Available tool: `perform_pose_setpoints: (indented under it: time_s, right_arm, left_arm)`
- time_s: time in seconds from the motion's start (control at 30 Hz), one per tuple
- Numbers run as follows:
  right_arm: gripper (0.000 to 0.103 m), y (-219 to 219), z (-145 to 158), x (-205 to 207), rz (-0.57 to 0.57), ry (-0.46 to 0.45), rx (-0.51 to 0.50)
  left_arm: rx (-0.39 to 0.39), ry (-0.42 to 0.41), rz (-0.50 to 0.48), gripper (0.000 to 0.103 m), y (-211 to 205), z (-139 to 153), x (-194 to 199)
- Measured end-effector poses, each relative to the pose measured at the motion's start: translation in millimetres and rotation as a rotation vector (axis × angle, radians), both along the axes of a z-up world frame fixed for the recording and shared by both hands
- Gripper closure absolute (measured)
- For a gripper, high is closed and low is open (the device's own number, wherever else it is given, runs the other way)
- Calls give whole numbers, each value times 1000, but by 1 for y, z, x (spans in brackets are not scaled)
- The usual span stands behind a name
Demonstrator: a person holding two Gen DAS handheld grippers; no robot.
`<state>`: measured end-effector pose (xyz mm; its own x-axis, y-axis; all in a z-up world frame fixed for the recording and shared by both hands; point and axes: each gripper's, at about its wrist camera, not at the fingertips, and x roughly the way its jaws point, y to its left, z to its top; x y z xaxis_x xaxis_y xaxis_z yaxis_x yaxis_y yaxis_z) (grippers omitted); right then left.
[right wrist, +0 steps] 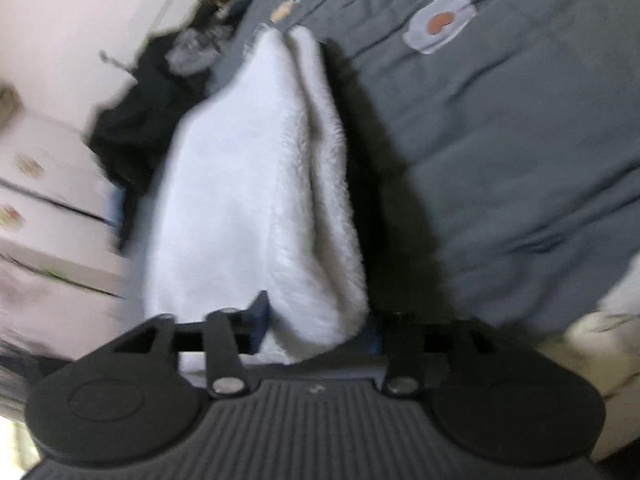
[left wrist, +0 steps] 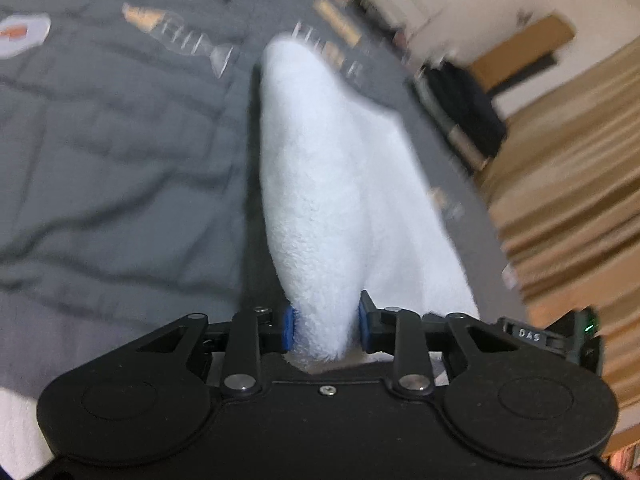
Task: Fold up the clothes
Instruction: 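Open both grippers and withdraw from the folded blanket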
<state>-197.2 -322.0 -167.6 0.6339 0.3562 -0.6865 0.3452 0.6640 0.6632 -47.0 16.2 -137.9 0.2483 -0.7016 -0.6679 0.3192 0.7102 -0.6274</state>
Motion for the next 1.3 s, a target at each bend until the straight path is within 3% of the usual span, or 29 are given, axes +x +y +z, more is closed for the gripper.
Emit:
perform_pose_setpoints:
  time_s: [0.07, 0.13, 0.23, 0.3, 0.43, 0.5, 0.57, 0.63, 0.73, 0.87, 1.07, 1.3]
  right_arm:
    - [50, 3, 6, -3, 11, -12, -53]
    - [49, 4, 16, -6, 18, -27, -105]
    - [49, 1, 35, -16, 16, -68, -253]
    - [49, -1, 44, -23, 4, -102, -330]
    - [47, 7, 55, -17, 56, -182, -371]
    - [45, 17, 57, -11, 88, -183, -413]
    - [45, 26, 55, -4, 107, -140, -459]
    - [45, 32, 52, 4, 119, -88, -474]
    - [45, 33, 56, 3, 107, -88, -448]
    - [44, 39, 68, -5, 113, -76, -454]
    - [43, 50, 78, -16, 149, -18, -484]
    - [43, 53, 107, -27, 174, -32, -558]
  left_arm:
    - [90, -48, -8, 56, -5, 3, -4]
    - [118, -121, -21, 55, -6, 15, -9]
    - [176, -257, 13, 46, -3, 36, -18]
    - [181, -300, 35, 42, 0, 45, -21]
    - [172, -312, 2, 37, -6, 54, -28]
    - [207, -346, -4, 21, -14, 56, -34]
    - [245, -374, -19, 13, -21, 56, -40]
    - [266, -382, -35, 13, -29, 57, -46]
    - [285, -384, -47, 9, -36, 59, -53]
    - [334, -412, 11, 1, -36, 67, -64]
    - [374, -401, 21, 0, -34, 83, -80]
    - [366, -389, 38, 0, -30, 106, -92]
